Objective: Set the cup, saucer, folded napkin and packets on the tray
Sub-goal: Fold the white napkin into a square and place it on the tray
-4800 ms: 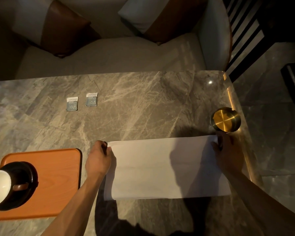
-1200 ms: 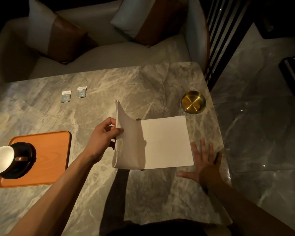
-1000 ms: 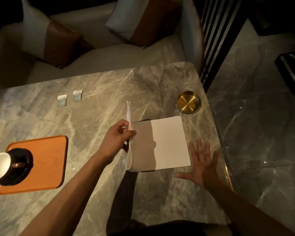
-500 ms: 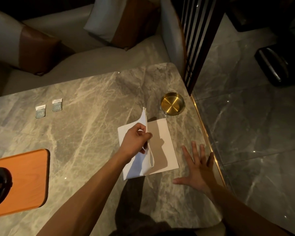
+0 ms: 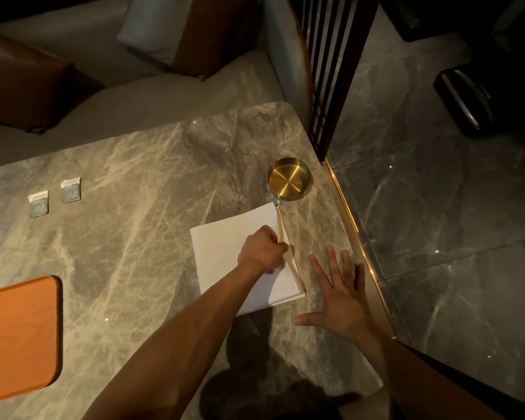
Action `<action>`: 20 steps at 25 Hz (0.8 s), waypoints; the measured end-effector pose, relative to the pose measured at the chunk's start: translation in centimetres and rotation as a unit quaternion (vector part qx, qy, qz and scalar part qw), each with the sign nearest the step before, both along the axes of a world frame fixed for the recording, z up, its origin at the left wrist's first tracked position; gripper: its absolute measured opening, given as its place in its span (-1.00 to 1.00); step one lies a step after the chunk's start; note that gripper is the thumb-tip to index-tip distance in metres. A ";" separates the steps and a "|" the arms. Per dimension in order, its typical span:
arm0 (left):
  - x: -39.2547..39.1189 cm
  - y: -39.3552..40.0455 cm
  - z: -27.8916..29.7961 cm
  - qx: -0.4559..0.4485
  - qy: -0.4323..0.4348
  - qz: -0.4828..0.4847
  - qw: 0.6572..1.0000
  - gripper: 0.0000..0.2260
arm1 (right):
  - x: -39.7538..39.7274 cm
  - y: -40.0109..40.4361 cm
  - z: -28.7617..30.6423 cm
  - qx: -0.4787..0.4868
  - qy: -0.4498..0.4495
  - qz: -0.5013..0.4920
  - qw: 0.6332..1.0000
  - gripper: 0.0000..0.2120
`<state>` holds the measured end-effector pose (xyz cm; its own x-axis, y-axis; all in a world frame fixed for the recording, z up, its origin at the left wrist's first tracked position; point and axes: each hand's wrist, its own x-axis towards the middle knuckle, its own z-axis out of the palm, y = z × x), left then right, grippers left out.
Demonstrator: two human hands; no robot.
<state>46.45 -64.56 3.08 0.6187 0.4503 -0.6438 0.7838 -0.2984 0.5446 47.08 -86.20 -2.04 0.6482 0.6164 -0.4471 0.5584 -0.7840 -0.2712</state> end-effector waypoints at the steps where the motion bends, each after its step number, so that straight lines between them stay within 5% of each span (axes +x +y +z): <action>1: 0.1 -0.1 -0.2 0.005 0.006 -0.004 1.000 -0.90 | 0.0 0.0 -0.1 -0.001 0.000 -0.001 1.000 0.26; 20: -1.4 -2.4 -1.7 0.103 -0.008 -0.127 0.987 -0.75 | -0.1 0.0 -0.2 -0.006 -0.006 -0.003 1.000 0.26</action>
